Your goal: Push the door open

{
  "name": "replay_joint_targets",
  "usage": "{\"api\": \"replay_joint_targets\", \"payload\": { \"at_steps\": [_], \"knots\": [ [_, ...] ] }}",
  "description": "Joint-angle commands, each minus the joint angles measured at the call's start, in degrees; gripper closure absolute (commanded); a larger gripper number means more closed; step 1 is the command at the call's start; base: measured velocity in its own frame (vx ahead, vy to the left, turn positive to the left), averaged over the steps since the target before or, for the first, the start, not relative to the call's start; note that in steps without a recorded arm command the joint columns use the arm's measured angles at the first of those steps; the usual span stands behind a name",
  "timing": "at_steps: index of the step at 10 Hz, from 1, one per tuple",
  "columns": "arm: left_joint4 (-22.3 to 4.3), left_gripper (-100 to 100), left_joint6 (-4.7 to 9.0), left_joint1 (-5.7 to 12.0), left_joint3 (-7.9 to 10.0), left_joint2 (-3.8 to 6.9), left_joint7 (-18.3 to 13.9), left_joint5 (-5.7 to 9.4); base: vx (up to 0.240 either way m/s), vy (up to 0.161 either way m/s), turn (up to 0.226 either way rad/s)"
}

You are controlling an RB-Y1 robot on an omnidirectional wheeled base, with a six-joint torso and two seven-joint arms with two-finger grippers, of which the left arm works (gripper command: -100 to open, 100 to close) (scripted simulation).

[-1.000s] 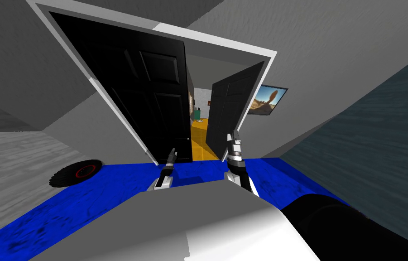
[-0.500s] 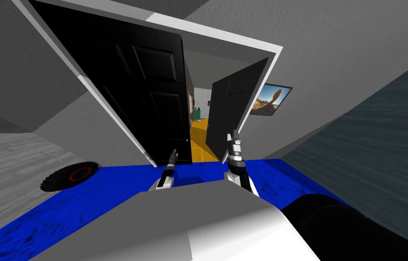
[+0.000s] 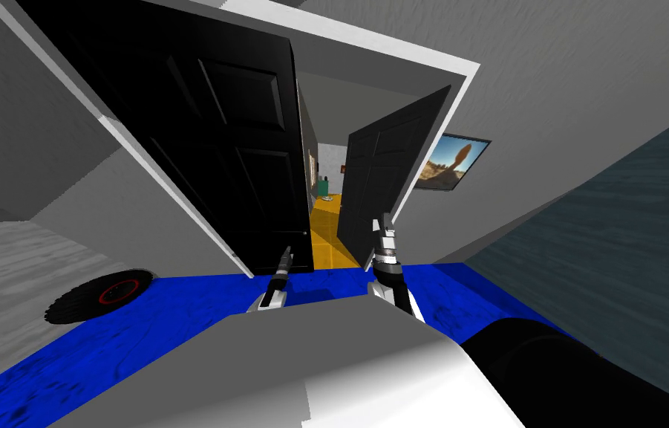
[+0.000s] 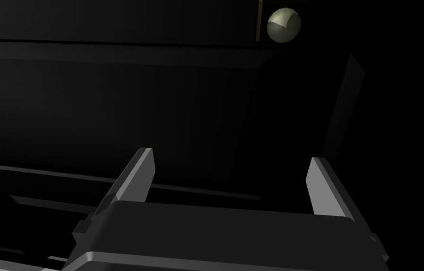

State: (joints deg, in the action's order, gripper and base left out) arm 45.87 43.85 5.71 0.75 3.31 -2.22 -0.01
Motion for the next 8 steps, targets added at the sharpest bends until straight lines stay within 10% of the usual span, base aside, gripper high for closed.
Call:
{"api": "replay_joint_targets", "payload": {
  "at_steps": [1,8],
  "knots": [
    [-1.92,-100,0.44,0.75,0.08,-0.29,0.15,-0.02,0.072,-0.012,0.001],
    [-10.04,-100,1.52,3.85,0.25,-1.9,0.65,-0.2,0.12,-0.029,0.0]
  ]
}}
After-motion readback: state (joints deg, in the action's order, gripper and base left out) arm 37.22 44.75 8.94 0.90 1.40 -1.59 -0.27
